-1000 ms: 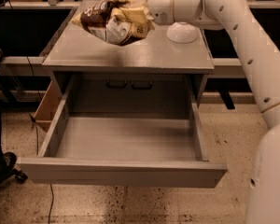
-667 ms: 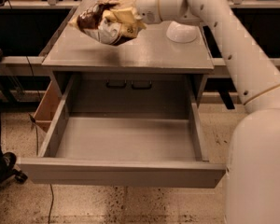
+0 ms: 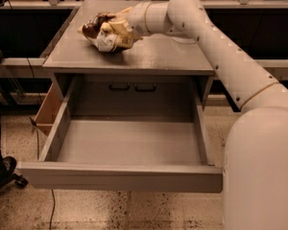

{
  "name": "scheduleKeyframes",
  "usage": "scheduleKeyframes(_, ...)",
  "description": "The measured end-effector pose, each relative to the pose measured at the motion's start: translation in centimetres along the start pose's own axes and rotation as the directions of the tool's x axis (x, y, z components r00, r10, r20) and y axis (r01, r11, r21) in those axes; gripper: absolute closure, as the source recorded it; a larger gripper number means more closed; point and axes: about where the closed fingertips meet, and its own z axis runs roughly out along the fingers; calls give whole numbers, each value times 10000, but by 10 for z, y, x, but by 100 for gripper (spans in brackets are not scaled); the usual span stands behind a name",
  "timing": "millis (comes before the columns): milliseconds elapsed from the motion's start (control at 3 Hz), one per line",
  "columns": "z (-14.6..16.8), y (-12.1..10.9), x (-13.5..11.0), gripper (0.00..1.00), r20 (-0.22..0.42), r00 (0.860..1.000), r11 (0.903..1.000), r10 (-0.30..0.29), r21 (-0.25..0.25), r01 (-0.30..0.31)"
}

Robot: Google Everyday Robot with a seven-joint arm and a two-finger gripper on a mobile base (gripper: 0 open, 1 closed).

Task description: Pick brown chip bag from top drawer and place on counter

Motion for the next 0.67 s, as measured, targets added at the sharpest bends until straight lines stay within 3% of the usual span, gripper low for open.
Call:
scheduleKeyframes(333,20,8,11,83,-94,9998,9993,168,328,-165)
scheduleKeyframes(667,30,15,15,58,-89,9997,9990,229,385,-226)
